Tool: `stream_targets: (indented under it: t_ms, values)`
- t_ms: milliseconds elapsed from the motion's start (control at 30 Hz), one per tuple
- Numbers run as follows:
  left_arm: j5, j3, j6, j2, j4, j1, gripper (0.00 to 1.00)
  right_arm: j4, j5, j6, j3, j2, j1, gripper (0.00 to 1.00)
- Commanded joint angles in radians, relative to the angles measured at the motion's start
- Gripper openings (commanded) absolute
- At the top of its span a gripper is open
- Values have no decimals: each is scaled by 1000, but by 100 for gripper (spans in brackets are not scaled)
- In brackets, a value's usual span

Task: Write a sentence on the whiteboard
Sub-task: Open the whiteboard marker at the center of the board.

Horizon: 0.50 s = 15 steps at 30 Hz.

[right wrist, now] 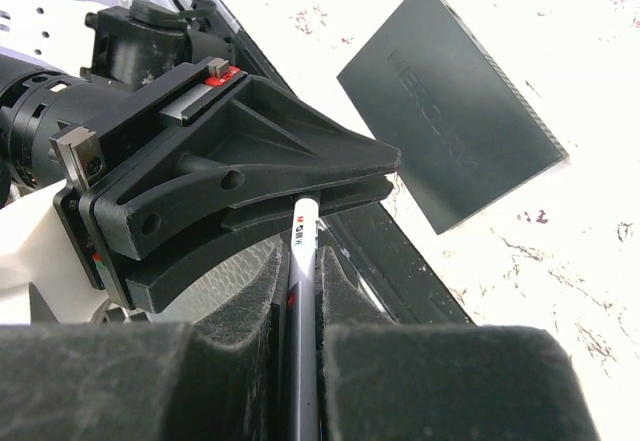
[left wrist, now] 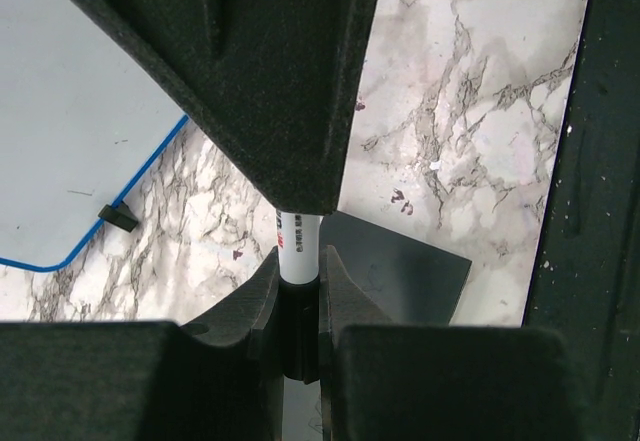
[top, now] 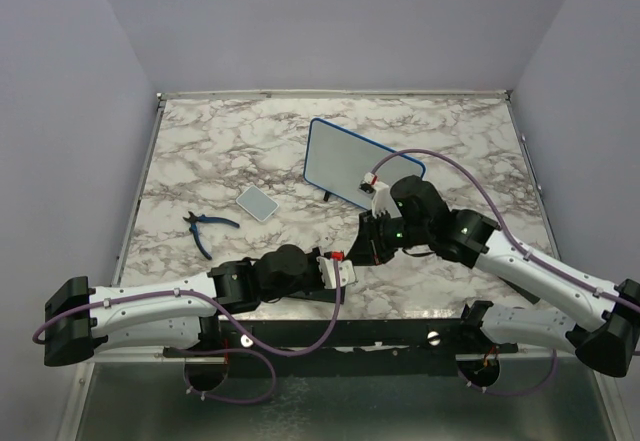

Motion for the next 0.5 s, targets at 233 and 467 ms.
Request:
stream_targets:
  t_ms: [233, 467]
  values:
    - [-24, -19, 7, 1, -9, 6, 0, -129, 162, -70, 59, -96, 8, 0]
    - [-30, -22, 12, 36, -11, 7, 0, -235, 234, -113, 119, -89, 8, 0]
